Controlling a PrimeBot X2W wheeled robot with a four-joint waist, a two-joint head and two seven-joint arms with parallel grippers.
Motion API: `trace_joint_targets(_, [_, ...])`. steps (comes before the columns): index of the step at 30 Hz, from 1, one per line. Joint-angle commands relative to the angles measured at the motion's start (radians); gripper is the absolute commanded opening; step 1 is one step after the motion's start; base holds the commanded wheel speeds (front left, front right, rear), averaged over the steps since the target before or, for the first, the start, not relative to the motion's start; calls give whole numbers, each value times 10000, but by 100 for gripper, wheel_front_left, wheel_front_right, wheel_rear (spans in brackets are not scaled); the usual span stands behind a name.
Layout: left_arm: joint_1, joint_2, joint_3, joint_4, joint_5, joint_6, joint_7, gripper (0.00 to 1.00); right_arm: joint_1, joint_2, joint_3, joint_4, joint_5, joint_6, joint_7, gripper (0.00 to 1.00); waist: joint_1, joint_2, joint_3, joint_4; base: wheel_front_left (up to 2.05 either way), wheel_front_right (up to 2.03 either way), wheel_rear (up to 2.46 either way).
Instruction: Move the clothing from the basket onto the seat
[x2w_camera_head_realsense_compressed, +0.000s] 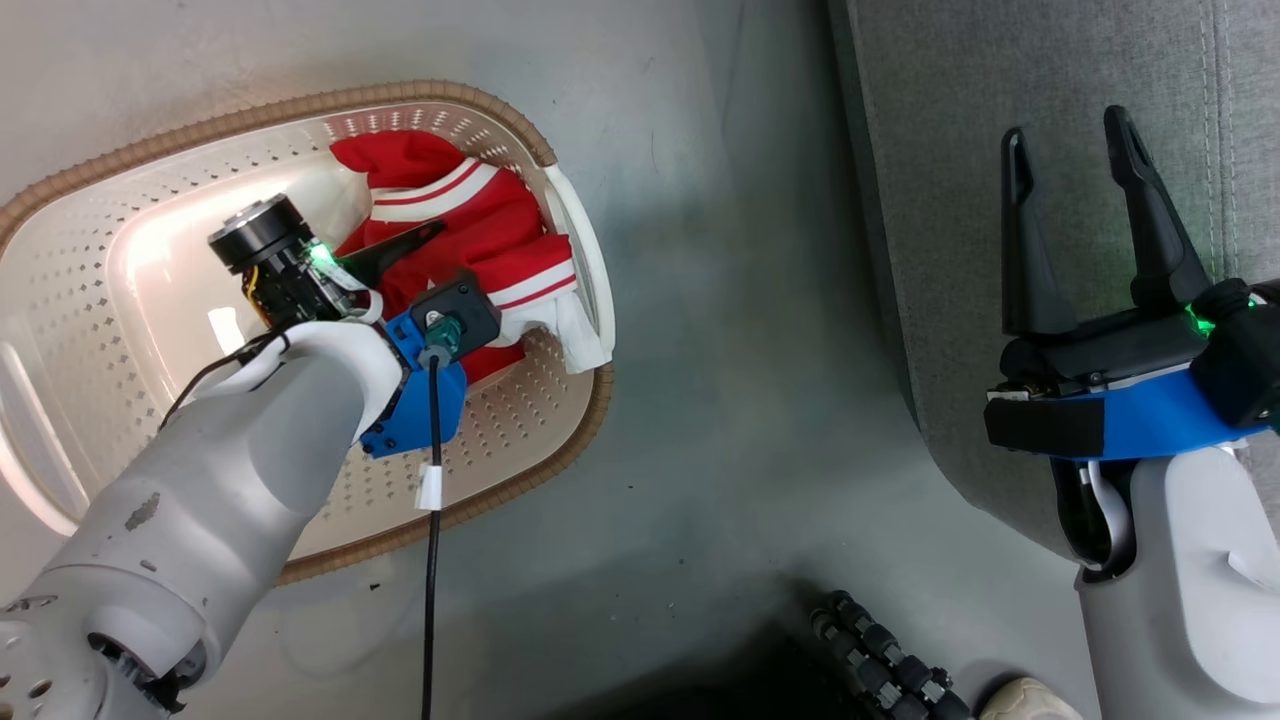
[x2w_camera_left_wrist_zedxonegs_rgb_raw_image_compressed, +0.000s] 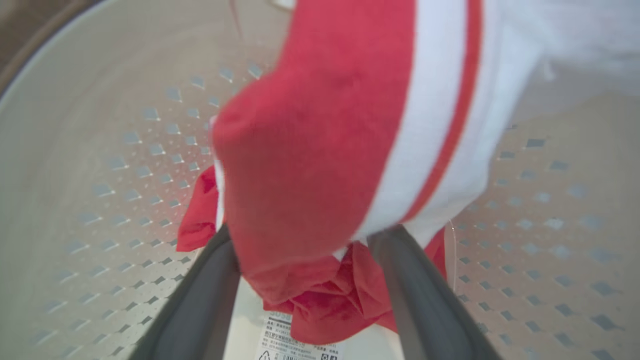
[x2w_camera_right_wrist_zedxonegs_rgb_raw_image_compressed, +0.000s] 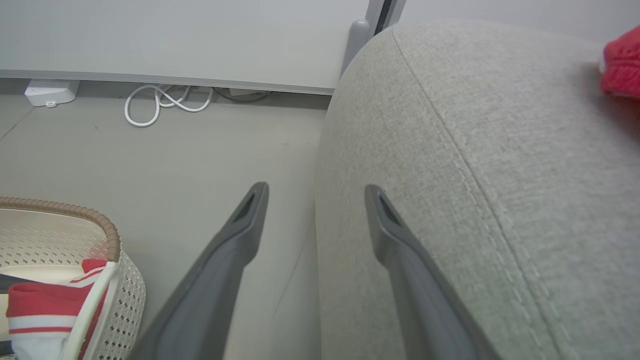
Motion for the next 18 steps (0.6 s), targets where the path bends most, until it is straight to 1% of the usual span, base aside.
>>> trace_joint_targets(1, [-180,5,-34,36,116,-8,-45,100,-158,45,28,-52,22,1,-4,100,-1,0,33,-7,0,0,0])
trace_joint_targets(4, [-297,-72,-35,38,276,-8,-77,100,-158,45,66,-69,8,1,-4,100,-1,0,97,-9,0,0,0])
trace_joint_targets(5, [-301,-92,-35,12,346,-8,-95,32,-172,47,84,-79,7,1,-3,100,-1,0,118,-10,0,0,0])
trace_joint_targets(6, [-300,-96,-35,7,404,-8,-94,0,-192,49,96,-87,5,1,-4,100,-1,0,136,-10,0,0,0])
trace_joint_targets(13, [-292,-220,-36,-43,557,-8,-155,0,-242,41,143,-68,-49,1,-2,100,-1,0,127,71,0,0,0])
trace_joint_targets(18, [-114,-312,-36,-145,437,-8,-178,0,-273,-26,134,-27,-77,1,-4,100,-1,0,-26,169,0,0,0])
